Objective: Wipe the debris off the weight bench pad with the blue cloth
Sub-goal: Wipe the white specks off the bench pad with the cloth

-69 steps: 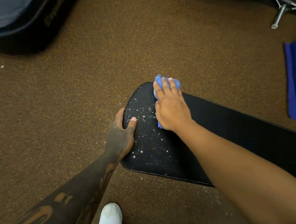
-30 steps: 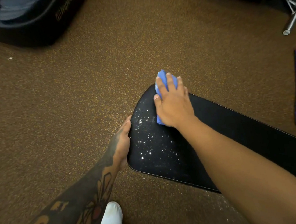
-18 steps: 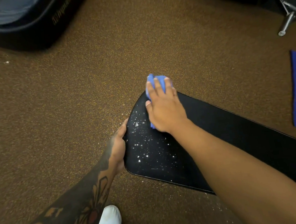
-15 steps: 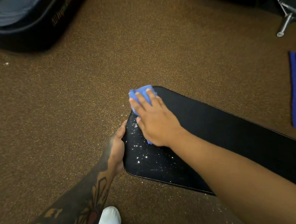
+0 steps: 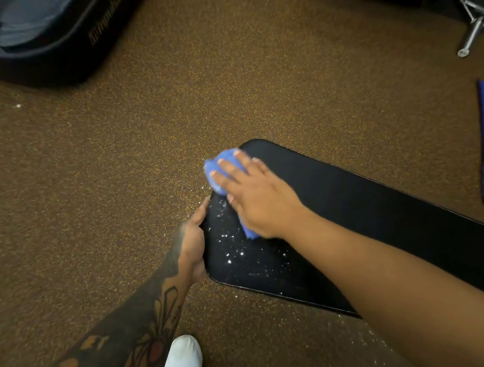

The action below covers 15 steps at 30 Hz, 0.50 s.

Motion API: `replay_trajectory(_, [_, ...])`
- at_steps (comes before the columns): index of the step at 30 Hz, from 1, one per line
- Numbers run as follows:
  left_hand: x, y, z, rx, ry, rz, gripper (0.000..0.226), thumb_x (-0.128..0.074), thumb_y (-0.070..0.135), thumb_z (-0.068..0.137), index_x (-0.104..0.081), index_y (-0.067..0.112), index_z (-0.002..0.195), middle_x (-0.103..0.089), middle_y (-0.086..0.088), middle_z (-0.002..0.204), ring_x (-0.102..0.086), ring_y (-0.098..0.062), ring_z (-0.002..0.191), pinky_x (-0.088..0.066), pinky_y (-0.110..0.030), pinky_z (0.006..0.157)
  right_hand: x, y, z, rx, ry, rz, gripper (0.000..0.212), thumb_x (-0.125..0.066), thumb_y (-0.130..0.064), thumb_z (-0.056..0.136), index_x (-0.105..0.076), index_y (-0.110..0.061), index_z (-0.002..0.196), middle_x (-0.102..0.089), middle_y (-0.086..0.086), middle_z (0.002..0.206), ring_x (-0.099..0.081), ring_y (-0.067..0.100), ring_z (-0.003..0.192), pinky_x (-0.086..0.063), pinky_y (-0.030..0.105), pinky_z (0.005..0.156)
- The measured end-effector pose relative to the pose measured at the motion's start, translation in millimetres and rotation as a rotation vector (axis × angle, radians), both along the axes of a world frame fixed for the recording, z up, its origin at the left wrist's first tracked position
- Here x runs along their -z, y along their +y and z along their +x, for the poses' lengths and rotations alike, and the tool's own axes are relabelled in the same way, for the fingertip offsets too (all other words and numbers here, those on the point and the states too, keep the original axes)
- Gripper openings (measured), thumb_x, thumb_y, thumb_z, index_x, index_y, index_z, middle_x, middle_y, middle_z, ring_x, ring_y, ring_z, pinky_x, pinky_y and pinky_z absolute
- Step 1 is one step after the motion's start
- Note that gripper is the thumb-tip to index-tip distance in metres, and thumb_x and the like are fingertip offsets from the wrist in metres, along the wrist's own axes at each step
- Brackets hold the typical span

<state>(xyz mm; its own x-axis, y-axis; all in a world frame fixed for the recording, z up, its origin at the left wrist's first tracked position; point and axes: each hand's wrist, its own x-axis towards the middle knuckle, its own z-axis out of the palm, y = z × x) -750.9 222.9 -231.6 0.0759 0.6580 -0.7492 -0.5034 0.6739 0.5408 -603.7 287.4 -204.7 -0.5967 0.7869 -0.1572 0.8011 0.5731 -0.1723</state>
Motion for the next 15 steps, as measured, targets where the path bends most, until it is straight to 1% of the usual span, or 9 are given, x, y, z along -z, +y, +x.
replay_trajectory(2, [0.9,-0.9,-1.8,0.001,0.006,-0.01,0.04,-0.036,0.038,0.107,-0.066,0.023,0.129,-0.075,-0.012,0.117,-0.074,-0.028,0.1,-0.059,-0.037,0.075,-0.5,18.6,3.3,0.191,-0.009,-0.012,0.053,-0.03,-0.028,0.105,-0.021,-0.02,0.156,-0.016,0.003,0.165,0.0,0.032,0.152,-0.009,0.048,0.122])
replay_trajectory(4, [0.6,-1.9,-3.3,-0.008,0.014,-0.008,0.04,-0.036,0.037,0.107,-0.067,0.022,0.127,-0.075,-0.013,0.115,-0.075,-0.027,0.095,-0.061,-0.037,0.071,-1.1,17.3,-6.2,0.275,0.014,-0.011,0.053,-0.03,-0.027,0.104,-0.021,-0.018,0.156,-0.015,0.004,0.165,0.002,0.033,0.152,-0.009,0.048,0.122])
replay_trajectory(5, [1.2,-2.0,-3.4,-0.014,0.017,-0.005,0.041,-0.035,0.036,0.107,-0.067,0.021,0.126,-0.076,-0.012,0.112,-0.076,-0.025,0.091,-0.061,-0.035,0.069,-0.6,8.8,-12.8,0.248,0.033,-0.019,0.054,-0.031,-0.026,0.103,-0.021,-0.017,0.156,-0.016,0.005,0.165,0.001,0.033,0.152,-0.007,0.048,0.123])
replay_trajectory(6, [1.4,-2.5,-3.5,-0.021,0.016,-0.001,0.042,-0.033,0.035,0.107,-0.068,0.019,0.124,-0.077,-0.011,0.109,-0.076,-0.023,0.089,-0.061,-0.033,0.068,0.1,-3.6,-18.6,0.174,0.048,-0.024,0.054,-0.032,-0.025,0.102,-0.023,-0.017,0.155,-0.018,0.005,0.164,-0.001,0.034,0.152,-0.007,0.048,0.123])
replay_trajectory(9, [2.5,-3.6,-3.9,-0.073,-0.036,-0.008,0.047,-0.027,0.034,0.108,-0.071,0.016,0.11,-0.079,-0.007,0.099,-0.076,-0.017,0.085,-0.059,-0.027,0.065,-1.5,-33.5,-17.7,-0.09,0.038,0.002,0.054,-0.038,-0.024,0.101,-0.029,-0.017,0.153,-0.026,0.006,0.162,-0.008,0.034,0.151,-0.012,0.046,0.121])
replay_trajectory(10, [2.2,-3.4,-4.6,-0.097,-0.045,-0.021,0.048,-0.026,0.036,0.109,-0.07,0.016,0.112,-0.078,-0.007,0.101,-0.076,-0.017,0.087,-0.058,-0.028,0.069,-2.1,-31.6,-12.7,-0.12,0.031,0.007,0.053,-0.038,-0.024,0.101,-0.029,-0.018,0.153,-0.027,0.005,0.161,-0.009,0.032,0.151,-0.012,0.045,0.121])
replay_trajectory(11, [1.6,-3.0,-5.2,-0.112,-0.053,-0.036,0.05,-0.025,0.039,0.108,-0.069,0.016,0.118,-0.077,-0.009,0.108,-0.075,-0.019,0.095,-0.057,-0.032,0.076,-1.6,-25.0,-8.4,-0.117,0.026,0.015,0.053,-0.037,-0.024,0.102,-0.029,-0.019,0.154,-0.027,0.003,0.162,-0.009,0.031,0.152,-0.01,0.044,0.121])
replay_trajectory(13, [4.0,-2.8,-7.5,-0.122,-0.073,-0.072,0.056,-0.022,0.046,0.107,-0.061,0.016,0.135,-0.071,-0.012,0.125,-0.068,-0.027,0.115,-0.052,-0.039,0.088,-0.8,-9.0,-5.5,-0.017,0.028,0.016,0.051,-0.033,-0.024,0.103,-0.027,-0.02,0.154,-0.024,0.002,0.163,-0.006,0.03,0.152,-0.006,0.043,0.121])
replay_trajectory(15, [7.2,-3.1,-9.1,-0.126,-0.081,-0.085,0.061,-0.019,0.051,0.106,-0.056,0.017,0.14,-0.068,-0.013,0.132,-0.062,-0.031,0.123,-0.05,-0.041,0.093,-1.1,-1.3,-12.4,0.11,0.048,0.021,0.051,-0.031,-0.023,0.103,-0.029,-0.017,0.153,-0.026,0.004,0.162,-0.005,0.032,0.152,-0.007,0.045,0.122])
